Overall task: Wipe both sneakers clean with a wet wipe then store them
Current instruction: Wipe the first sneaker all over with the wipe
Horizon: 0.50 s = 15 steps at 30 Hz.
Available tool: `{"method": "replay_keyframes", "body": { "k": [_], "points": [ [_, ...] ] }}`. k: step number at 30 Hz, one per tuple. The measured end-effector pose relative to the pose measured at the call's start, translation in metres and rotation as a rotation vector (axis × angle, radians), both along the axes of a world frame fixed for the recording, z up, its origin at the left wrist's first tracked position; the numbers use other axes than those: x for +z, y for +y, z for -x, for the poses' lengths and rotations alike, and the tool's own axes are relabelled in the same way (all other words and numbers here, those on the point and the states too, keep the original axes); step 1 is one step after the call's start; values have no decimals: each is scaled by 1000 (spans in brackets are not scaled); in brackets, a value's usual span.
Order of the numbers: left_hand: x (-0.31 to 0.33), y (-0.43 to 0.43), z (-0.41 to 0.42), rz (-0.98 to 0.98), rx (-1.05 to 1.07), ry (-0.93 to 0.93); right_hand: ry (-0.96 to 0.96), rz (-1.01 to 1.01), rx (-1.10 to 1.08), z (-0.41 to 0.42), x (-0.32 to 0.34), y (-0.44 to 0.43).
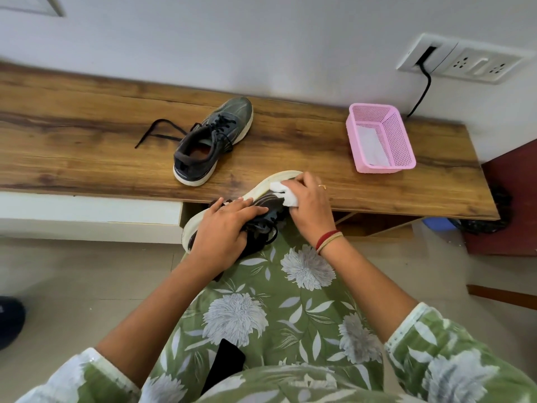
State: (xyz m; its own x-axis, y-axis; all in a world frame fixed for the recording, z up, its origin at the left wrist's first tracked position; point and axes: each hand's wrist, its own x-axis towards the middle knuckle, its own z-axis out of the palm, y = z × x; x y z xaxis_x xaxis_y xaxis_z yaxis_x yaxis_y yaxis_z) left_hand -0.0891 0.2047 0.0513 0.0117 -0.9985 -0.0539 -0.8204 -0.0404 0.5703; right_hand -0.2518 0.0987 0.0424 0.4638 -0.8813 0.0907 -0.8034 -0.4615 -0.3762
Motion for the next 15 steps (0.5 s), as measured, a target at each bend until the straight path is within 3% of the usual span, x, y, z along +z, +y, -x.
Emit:
{"method": "replay_keyframes", "body": {
  "k": [4, 7, 10, 12, 15],
  "points": [
    [-2, 1, -1, 5, -5, -2, -39, -51, 115, -2, 0, 29],
    [-2, 2, 0, 2, -23, 9, 167, 37, 216, 15, 6, 19],
    [-1, 2, 0, -15, -7, 29, 313, 29, 96, 30, 3, -4],
    [0, 0, -1, -17, 6, 42, 207, -27, 72, 27, 0, -1],
    [1, -1, -2, -23, 8, 40, -23, -181, 217, 15, 1, 17]
  ]
}}
